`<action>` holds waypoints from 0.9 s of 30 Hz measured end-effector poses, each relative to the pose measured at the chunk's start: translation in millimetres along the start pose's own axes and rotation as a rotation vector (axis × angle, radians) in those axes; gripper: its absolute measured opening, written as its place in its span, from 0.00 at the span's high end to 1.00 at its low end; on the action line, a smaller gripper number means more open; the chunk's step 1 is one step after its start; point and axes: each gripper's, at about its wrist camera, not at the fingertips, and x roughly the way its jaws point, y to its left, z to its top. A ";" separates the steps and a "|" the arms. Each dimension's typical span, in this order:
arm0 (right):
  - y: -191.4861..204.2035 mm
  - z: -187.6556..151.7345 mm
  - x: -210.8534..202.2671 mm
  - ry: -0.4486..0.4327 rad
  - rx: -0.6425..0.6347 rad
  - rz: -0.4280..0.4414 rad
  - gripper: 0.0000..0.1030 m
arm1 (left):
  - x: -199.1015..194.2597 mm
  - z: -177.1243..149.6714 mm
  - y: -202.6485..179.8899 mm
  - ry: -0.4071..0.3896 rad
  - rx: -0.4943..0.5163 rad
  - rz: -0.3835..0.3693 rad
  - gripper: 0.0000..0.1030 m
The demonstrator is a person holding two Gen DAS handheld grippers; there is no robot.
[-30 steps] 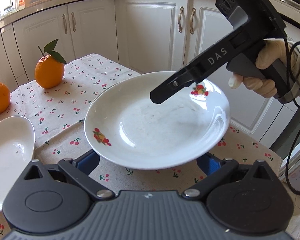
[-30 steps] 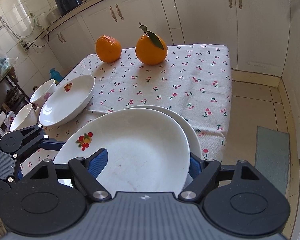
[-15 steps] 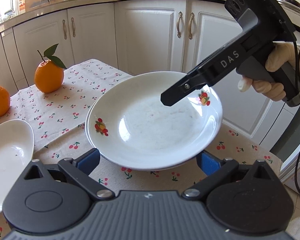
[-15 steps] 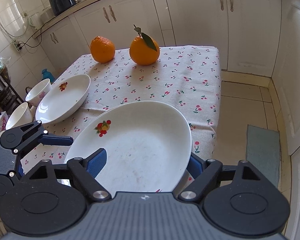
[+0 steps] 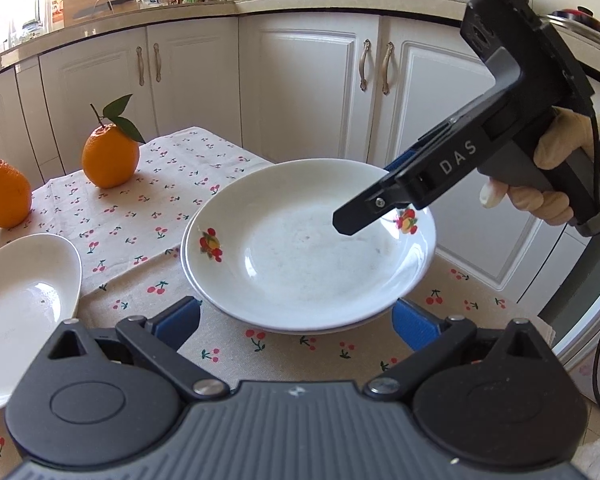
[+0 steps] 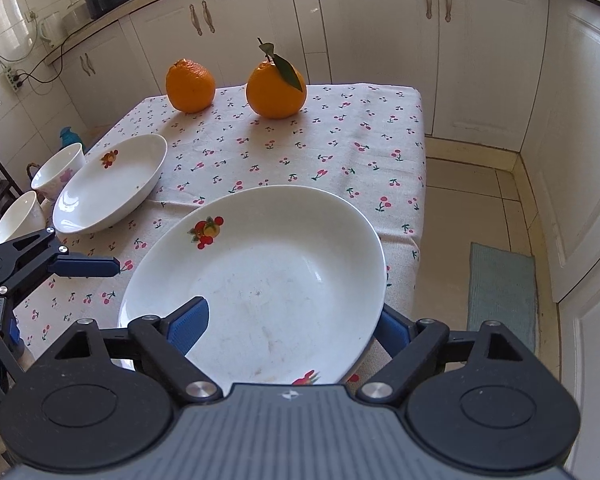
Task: Organize plates and bowls
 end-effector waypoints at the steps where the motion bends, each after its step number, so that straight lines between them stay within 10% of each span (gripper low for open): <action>1: 0.2 -0.6 -0.5 0.001 0.001 -0.006 0.11 | -1.8 0.0 1.1 -0.004 -0.003 0.002 0.01; 16: 34.6 -4.1 -18.6 -0.061 -0.097 -0.041 0.00 | -29.6 -13.1 18.5 -0.033 -0.075 0.098 0.01; 27: 89.3 -0.2 -18.5 -0.092 -0.244 0.002 0.00 | -42.0 -37.4 57.1 0.021 -0.250 0.401 0.01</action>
